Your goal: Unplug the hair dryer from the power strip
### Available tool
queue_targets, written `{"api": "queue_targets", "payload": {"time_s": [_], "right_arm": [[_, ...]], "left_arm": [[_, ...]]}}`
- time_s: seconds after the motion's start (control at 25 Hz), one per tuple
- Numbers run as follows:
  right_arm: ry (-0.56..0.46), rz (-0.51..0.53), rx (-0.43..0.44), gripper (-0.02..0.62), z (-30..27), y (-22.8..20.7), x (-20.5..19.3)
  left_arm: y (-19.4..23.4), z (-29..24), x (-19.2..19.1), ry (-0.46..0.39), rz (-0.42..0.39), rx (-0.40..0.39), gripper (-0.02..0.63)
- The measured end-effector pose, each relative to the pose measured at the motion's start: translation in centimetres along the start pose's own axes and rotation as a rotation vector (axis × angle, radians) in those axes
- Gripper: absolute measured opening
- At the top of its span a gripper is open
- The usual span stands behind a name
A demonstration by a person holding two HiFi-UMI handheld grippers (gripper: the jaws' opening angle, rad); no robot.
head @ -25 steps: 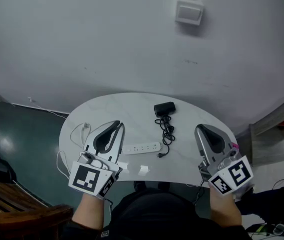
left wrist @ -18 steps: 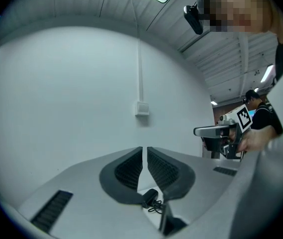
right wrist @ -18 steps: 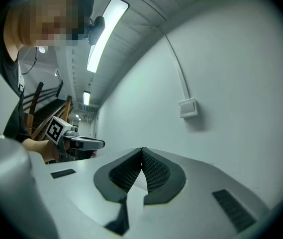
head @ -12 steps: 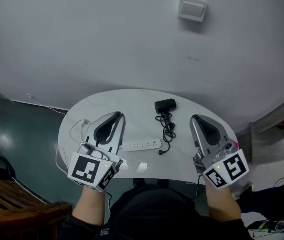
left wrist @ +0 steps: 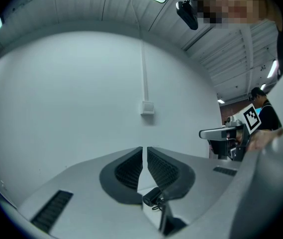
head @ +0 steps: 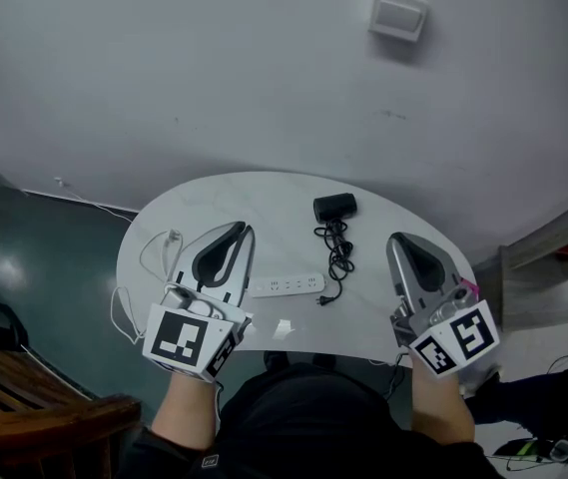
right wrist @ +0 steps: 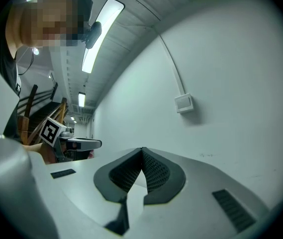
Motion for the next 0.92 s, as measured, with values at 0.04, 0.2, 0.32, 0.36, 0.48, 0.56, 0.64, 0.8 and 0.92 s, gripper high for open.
{"api": "queue_targets", "payload": {"time_s": [0.04, 0.2, 0.32, 0.36, 0.48, 0.56, 0.64, 0.8, 0.92], "right_arm": [[0.003, 0.004, 0.010, 0.034, -0.1, 0.1, 0.0], [0.003, 0.013, 0.016, 0.034, -0.3, 0.3, 0.2], [0.011, 0.002, 0.017, 0.034, -0.2, 0.4, -0.2], [0.015, -0.003, 0.017, 0.034, -0.3, 0.3, -0.3], [0.019, -0.019, 0.011, 0.034, -0.2, 0.1, -0.7], [0.022, -0.028, 0.007, 0.034, -0.2, 0.0, -0.9], [0.024, -0.033, 0.006, 0.034, -0.2, 0.0, -1.1], [0.027, -0.043, 0.007, 0.034, -0.2, 0.2, -1.3], [0.028, -0.049, 0.008, 0.034, -0.3, 0.2, -1.4]], "left_arm": [[0.0, 0.0, -0.1, 0.001, 0.000, -0.002, 0.035], [0.1, 0.3, -0.5, 0.009, 0.006, 0.000, 0.035], [0.1, 0.3, -0.6, 0.017, 0.005, -0.002, 0.035], [0.1, 0.3, -0.7, 0.019, 0.006, -0.003, 0.035], [0.2, 0.2, -0.9, 0.025, 0.010, -0.005, 0.035], [0.2, 0.1, -1.0, 0.029, 0.011, -0.008, 0.035], [0.2, 0.1, -1.0, 0.029, 0.011, -0.011, 0.035], [0.3, -0.1, -1.0, 0.030, 0.010, -0.017, 0.034], [0.3, -0.2, -1.0, 0.031, 0.012, -0.021, 0.034]]}}
Point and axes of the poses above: the fingertips, and each gripper's own axes: z backward along the fingers, y to its left, x out of its top, the point moved 7 cm from there along z, backward along the fingers, and after that the axes turned 4 degrees about x, right-handed, at the moved point
